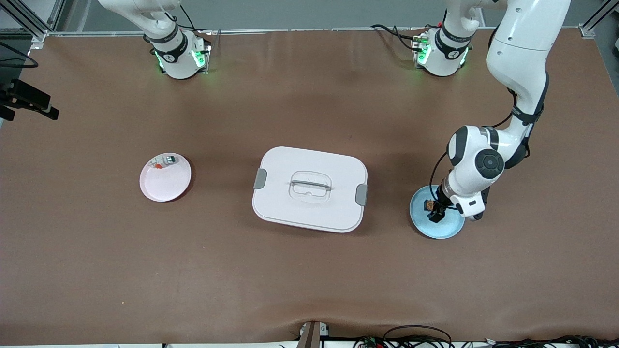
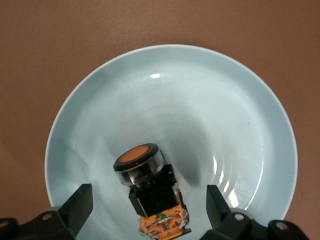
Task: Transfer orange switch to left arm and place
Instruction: 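Open the left gripper to set the switch on the plate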
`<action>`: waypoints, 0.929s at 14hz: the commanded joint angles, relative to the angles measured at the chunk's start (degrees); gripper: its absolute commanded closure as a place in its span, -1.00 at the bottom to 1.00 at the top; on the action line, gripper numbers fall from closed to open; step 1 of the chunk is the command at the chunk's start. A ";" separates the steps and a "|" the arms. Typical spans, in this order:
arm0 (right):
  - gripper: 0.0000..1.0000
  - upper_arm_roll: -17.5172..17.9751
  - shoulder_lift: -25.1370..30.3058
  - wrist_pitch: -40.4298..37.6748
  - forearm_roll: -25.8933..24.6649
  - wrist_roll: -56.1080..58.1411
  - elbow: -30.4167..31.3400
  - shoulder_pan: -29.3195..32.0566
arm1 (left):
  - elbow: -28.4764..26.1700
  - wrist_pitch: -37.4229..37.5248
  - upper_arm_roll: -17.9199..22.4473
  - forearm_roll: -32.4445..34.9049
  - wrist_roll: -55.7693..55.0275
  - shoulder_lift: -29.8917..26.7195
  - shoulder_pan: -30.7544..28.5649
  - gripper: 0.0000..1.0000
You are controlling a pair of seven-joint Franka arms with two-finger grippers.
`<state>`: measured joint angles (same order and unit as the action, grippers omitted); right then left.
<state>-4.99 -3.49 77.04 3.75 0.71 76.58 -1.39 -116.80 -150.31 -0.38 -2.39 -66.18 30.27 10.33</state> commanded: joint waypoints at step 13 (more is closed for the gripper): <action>-1.00 0.42 1.56 2.32 -1.81 -0.88 1.55 -0.02 | -5.28 -4.99 1.95 -5.69 56.72 -5.04 2.59 -1.00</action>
<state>-4.95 -3.43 78.48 2.98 0.12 76.58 -1.34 -119.74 -154.16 0.17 -6.01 -18.72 26.98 11.77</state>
